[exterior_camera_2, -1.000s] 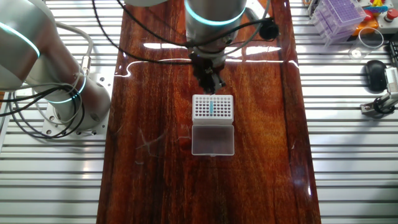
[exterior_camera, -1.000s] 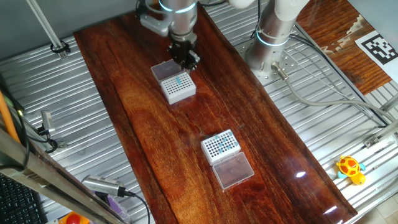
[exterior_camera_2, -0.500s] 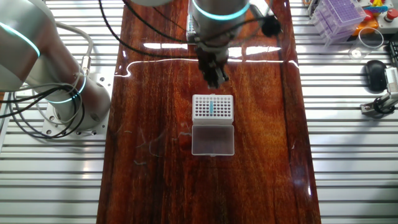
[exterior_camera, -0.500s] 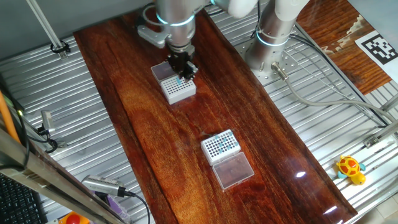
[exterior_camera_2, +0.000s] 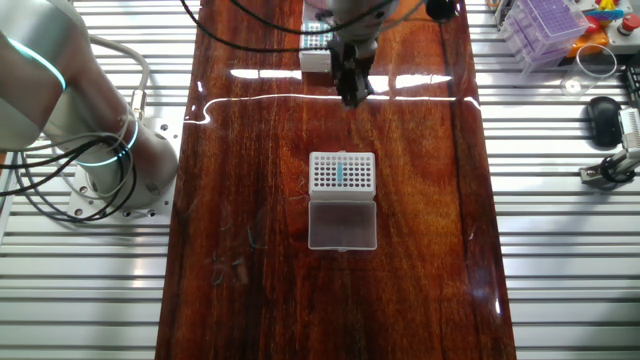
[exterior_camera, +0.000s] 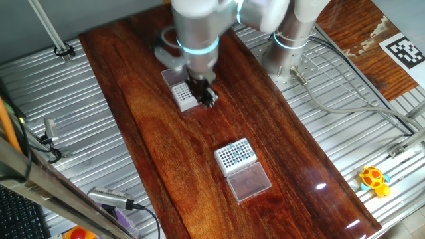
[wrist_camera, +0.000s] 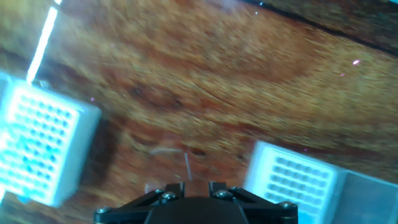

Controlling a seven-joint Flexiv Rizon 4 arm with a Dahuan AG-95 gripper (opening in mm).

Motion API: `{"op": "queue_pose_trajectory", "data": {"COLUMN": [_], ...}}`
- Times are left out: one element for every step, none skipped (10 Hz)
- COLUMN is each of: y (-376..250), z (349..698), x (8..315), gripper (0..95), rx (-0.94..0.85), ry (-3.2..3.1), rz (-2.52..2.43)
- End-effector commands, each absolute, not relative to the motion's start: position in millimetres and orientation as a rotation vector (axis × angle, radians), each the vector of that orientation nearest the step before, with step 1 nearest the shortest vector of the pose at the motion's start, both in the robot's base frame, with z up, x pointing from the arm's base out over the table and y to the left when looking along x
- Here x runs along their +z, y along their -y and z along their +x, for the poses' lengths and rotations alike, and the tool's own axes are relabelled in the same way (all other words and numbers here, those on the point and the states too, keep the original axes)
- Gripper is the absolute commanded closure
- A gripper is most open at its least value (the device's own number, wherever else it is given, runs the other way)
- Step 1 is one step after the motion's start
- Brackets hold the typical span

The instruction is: Transfer all medium pipette tips from one holder to another

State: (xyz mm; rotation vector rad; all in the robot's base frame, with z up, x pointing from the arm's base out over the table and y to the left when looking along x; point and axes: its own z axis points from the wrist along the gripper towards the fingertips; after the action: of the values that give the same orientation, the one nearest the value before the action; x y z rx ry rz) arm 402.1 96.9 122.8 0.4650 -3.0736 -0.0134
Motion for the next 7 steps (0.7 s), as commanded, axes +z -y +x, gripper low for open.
{"op": "queue_pose_trajectory", "data": {"y": [-97, -97, -97, -97, -111, -128, -152], "z": [401, 401, 401, 400, 402, 404, 405], "x": [125, 125, 125, 125, 122, 118, 111], "gripper": [95.0, 95.0, 95.0, 95.0, 76.0, 76.0, 76.0], "rx": [-0.002, -0.001, -0.008, -0.028, -0.067, -0.063, -0.056], "ry": [3.042, 3.003, 2.995, 3.004, 3.019, 3.028, 3.041], "rz": [0.581, 0.682, 0.721, 0.714, 0.680, 0.635, 0.583]}}
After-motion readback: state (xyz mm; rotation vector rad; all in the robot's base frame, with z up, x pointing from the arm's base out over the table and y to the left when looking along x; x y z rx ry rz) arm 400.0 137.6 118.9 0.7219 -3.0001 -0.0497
